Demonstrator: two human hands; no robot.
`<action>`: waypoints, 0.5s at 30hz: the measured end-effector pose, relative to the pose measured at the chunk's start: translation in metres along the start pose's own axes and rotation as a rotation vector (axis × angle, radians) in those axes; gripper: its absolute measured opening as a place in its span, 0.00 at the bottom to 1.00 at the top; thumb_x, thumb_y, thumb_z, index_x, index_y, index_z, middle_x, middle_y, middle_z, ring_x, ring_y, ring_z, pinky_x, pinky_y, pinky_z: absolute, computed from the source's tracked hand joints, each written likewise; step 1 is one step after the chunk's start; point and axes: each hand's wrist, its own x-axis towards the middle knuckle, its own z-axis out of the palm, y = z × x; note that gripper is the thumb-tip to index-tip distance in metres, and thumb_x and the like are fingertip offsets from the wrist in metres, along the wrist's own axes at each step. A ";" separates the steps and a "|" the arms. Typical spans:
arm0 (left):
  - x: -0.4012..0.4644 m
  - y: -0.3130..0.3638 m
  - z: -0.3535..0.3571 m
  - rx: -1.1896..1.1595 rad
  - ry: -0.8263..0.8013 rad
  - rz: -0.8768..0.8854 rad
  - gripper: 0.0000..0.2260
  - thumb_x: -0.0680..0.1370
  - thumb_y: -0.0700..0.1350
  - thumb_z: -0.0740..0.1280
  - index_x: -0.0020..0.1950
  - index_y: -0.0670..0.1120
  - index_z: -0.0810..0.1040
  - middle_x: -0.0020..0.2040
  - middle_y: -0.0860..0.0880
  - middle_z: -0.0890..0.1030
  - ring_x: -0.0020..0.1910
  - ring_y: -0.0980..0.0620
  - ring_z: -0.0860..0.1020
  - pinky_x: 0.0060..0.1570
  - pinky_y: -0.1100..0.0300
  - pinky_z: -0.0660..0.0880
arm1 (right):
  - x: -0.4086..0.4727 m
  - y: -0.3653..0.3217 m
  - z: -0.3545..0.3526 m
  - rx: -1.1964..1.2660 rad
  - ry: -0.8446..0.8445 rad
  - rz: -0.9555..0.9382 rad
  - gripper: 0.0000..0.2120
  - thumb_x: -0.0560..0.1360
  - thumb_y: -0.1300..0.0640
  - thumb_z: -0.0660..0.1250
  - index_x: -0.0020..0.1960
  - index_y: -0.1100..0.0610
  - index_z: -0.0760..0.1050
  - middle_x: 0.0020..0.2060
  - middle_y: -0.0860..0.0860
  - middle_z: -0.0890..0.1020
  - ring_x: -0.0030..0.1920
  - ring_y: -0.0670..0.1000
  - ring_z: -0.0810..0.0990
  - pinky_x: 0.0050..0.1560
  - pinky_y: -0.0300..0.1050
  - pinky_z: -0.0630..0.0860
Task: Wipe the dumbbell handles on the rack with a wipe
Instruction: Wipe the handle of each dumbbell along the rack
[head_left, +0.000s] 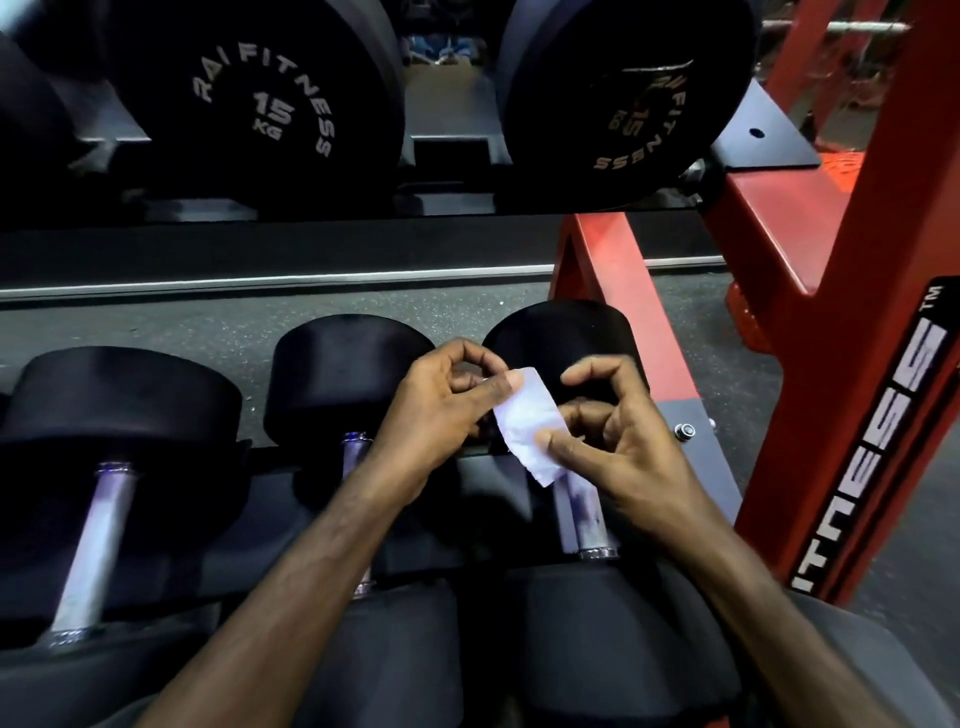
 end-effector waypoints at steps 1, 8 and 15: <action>-0.001 0.000 -0.003 0.005 0.029 0.009 0.10 0.78 0.48 0.79 0.51 0.47 0.81 0.42 0.42 0.84 0.39 0.50 0.80 0.39 0.57 0.77 | 0.001 -0.001 0.003 -0.012 -0.016 -0.022 0.18 0.78 0.72 0.70 0.61 0.57 0.71 0.44 0.53 0.84 0.44 0.52 0.81 0.46 0.44 0.77; -0.023 0.012 -0.023 0.052 0.008 0.102 0.12 0.76 0.51 0.80 0.53 0.49 0.81 0.52 0.46 0.85 0.48 0.41 0.86 0.53 0.48 0.84 | 0.002 0.004 0.013 0.089 0.083 0.020 0.17 0.75 0.72 0.73 0.62 0.61 0.81 0.54 0.56 0.87 0.52 0.47 0.85 0.54 0.39 0.80; -0.054 0.009 -0.049 0.133 -0.122 0.070 0.10 0.75 0.44 0.81 0.54 0.49 0.86 0.50 0.48 0.88 0.50 0.46 0.88 0.57 0.49 0.84 | 0.002 0.005 0.038 0.136 0.021 0.064 0.15 0.72 0.70 0.76 0.57 0.61 0.82 0.52 0.56 0.88 0.54 0.55 0.88 0.54 0.45 0.83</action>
